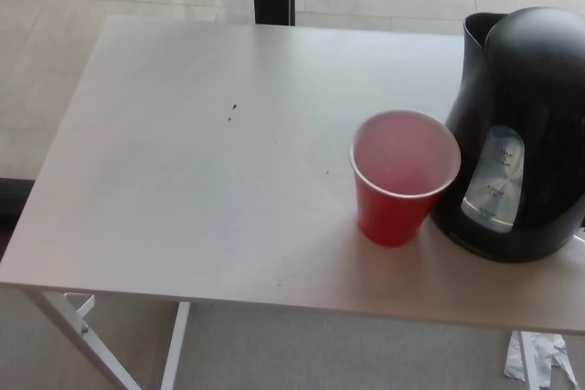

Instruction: The robot uses its right hand to lift up a kettle kept on the middle of the desk by its handle and tilt it into a glass kept next to it to pour out water

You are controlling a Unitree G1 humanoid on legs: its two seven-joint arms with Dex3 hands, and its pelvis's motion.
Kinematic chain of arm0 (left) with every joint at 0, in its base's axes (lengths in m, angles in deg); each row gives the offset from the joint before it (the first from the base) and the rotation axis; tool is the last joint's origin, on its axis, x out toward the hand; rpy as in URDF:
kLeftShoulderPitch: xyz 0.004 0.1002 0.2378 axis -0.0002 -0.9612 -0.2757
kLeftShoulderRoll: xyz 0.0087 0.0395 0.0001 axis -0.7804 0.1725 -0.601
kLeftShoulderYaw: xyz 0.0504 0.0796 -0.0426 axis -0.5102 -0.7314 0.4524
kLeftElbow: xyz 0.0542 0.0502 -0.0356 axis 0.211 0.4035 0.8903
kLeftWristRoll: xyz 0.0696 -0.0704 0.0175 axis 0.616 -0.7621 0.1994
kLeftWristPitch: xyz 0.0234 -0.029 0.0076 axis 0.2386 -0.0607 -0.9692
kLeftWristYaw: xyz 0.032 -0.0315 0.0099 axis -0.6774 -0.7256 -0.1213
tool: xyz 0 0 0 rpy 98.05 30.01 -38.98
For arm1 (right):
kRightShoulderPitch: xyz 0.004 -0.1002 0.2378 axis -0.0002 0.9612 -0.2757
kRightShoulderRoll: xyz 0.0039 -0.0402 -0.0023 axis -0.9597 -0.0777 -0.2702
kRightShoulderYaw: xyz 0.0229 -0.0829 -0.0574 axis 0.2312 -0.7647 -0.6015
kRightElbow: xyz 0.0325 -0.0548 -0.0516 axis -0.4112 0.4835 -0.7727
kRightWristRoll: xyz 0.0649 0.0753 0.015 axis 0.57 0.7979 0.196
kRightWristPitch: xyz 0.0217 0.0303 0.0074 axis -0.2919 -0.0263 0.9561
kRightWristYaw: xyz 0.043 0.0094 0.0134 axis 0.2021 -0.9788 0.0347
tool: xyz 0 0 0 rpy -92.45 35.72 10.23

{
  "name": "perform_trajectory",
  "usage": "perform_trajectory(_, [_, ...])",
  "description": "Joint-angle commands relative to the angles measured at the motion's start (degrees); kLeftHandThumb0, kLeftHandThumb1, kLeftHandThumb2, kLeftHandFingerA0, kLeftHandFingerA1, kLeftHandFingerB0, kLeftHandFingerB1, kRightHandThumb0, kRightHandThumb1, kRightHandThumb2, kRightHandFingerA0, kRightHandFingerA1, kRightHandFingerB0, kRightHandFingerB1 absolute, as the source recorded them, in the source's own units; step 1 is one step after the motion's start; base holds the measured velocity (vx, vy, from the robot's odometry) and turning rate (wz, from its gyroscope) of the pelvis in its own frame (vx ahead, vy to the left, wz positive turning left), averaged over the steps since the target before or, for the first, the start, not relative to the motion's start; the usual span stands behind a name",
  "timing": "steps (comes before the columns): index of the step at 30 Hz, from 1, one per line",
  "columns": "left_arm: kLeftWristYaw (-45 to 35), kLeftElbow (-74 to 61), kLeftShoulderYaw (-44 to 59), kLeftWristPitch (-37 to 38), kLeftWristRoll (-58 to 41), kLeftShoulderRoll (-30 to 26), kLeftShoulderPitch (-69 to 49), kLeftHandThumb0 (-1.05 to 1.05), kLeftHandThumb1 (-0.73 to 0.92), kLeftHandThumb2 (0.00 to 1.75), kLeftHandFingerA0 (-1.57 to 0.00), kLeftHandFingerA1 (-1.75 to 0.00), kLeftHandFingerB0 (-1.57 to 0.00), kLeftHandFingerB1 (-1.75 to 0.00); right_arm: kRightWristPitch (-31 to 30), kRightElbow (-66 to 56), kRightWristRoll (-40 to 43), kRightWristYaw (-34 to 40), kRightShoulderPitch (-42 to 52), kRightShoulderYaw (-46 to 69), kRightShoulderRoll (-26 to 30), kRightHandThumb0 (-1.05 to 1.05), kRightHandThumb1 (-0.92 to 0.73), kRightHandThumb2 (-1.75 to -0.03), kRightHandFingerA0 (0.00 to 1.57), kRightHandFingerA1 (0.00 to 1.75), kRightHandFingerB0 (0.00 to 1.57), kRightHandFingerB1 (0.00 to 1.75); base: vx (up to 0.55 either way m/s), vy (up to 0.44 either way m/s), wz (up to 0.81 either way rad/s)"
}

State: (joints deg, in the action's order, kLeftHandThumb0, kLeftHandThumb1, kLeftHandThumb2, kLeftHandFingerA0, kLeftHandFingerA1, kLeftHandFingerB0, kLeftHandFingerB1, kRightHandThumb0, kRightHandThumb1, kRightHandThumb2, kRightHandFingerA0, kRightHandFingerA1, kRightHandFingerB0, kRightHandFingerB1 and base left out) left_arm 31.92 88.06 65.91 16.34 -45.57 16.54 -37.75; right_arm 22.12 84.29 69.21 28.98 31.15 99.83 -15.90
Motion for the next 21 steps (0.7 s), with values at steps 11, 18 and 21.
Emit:
perform_trajectory(11, [-0.9,3.4,-3.9,-3.2,0.9,-0.7,5.4,-0.67,0.70,0.61,-0.57,-0.62,-0.40,-0.55,9.5,-0.6,2.2,10.5,-2.7,-6.2,-3.1,-0.44,-0.62,-0.59,0.32,0.59,0.14,0.28,0.00,0.000,0.00])
perform_trajectory(18, [2.6,3.1,4.3,-4.7,-5.3,0.4,8.6,-0.67,0.67,0.60,-0.57,-0.62,-0.40,-0.54,3.8,1.9,7.7,21.2,-11.6,-0.3,2.6,-0.46,-0.66,-0.62,0.37,0.64,0.14,0.31,0.00,0.000,0.00])
perform_trajectory(21, [2.1,2.4,6.7,-6.1,-6.6,-0.1,9.6,-0.68,0.67,0.60,-0.57,-0.61,-0.42,-0.54,3.2,4.6,8.0,26.9,-15.5,1.4,6.2,-0.42,-0.66,-0.58,0.49,0.95,0.27,0.38,0.00,0.000,0.00])
